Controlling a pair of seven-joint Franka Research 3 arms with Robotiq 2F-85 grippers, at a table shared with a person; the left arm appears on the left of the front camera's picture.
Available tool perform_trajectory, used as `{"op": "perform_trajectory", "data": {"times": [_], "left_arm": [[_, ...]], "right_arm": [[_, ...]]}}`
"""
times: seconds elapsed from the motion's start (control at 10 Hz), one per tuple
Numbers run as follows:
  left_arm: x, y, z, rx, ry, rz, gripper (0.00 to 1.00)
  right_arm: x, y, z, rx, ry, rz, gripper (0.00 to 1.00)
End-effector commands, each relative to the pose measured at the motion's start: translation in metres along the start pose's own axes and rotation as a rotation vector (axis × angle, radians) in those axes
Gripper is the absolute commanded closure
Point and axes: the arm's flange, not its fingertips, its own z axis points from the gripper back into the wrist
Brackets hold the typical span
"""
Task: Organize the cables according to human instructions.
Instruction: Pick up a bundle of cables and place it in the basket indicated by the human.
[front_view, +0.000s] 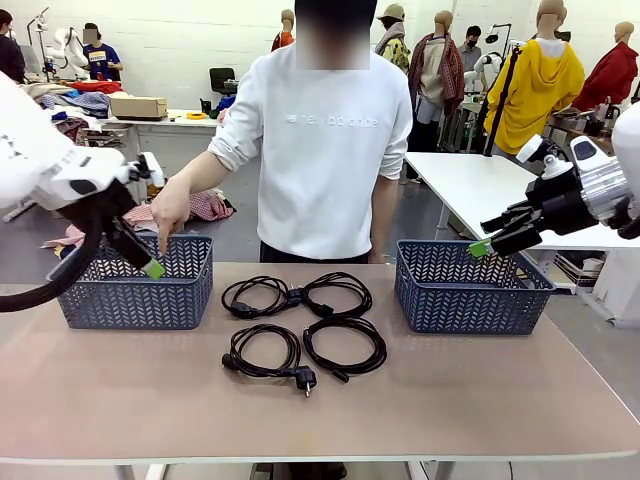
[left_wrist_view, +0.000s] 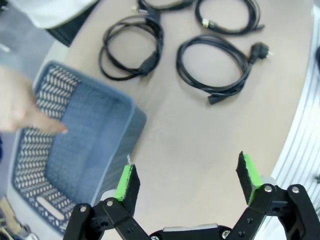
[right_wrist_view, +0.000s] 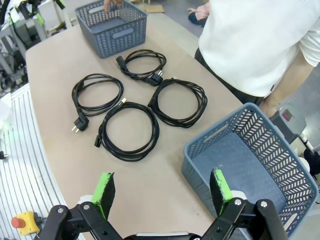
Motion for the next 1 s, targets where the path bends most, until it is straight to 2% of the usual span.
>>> {"op": "perform_trajectory", "data": {"times": [0.0,0.4,0.7,0.9], "left_arm": [[0.031,-0.01,-0.021,-0.002,0.094,-0.132,0.0],[0.083,-0.06,-0.084,-0.086,0.226,-0.307,0.0],[0.1,-0.083,-0.117,-0.148,0.257,-0.356,0.0],[0.101,-0.09,-0.125,-0.17,0.267,-0.369,0.0]], "right_arm": [[0.001,0.0,-0.001,0.007,-0.018,-0.004,0.0],[0.001,0.0,-0.001,0.007,-0.018,-0.004,0.0],[0.001,0.0,-0.001,0.007,-0.018,-0.004,0.0],[0.001,0.0,-0.001,0.007,-0.018,-0.004,0.0]]}}
